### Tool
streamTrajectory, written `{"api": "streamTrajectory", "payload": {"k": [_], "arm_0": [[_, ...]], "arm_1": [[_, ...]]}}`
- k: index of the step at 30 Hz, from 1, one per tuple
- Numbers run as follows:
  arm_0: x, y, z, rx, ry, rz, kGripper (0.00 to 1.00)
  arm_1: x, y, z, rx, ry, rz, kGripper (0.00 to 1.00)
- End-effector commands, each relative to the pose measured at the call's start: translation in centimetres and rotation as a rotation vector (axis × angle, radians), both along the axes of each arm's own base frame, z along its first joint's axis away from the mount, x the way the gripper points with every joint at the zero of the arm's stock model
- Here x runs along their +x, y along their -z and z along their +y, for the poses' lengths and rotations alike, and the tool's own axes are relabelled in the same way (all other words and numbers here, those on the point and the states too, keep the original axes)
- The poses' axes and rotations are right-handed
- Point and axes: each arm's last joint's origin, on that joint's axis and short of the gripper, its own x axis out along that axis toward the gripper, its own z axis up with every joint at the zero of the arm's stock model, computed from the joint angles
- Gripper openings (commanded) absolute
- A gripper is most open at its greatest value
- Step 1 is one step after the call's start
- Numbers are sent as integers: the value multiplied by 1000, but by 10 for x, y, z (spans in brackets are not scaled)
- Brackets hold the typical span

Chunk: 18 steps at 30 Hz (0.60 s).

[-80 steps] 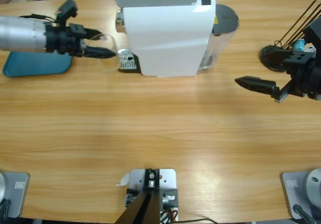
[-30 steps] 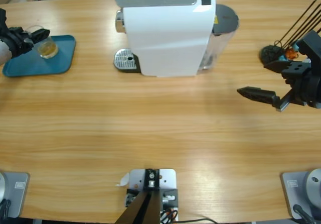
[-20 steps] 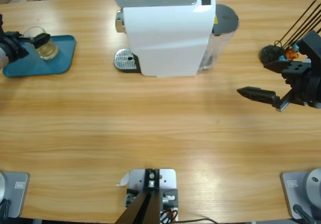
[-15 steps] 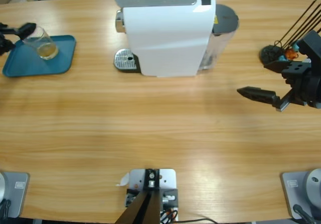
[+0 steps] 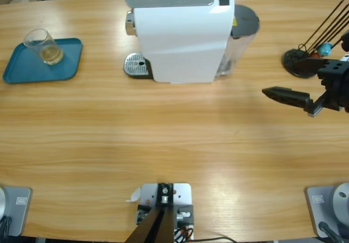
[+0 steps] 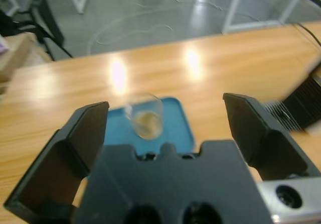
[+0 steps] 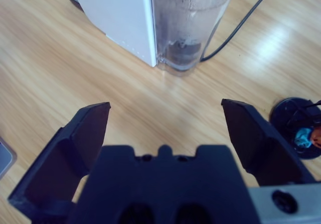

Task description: Pour coffee

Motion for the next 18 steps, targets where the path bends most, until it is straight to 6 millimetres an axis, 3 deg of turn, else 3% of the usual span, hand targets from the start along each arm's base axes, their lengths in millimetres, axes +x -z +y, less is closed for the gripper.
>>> {"api": "streamTrajectory", "payload": {"k": [1, 7, 13, 15, 18], "arm_0": [[-47, 10, -29, -111, 394, 196, 1000], [-59, 15, -30, -73, 421, 347, 1000], [-42, 13, -49, -26, 459, 518, 1000], [-45, 10, -50, -53, 526, 504, 1000], [-62, 1, -36, -65, 583, 365, 1000]], "arm_1": [[-10, 4, -8, 25, 7, -14, 1000], [-8, 5, -7, 19, 19, -16, 1000], [-15, 1, -10, 51, 10, -56, 1000], [-13, 3, -8, 42, 8, -42, 1000], [-13, 5, -8, 38, 10, -36, 1000]]}}
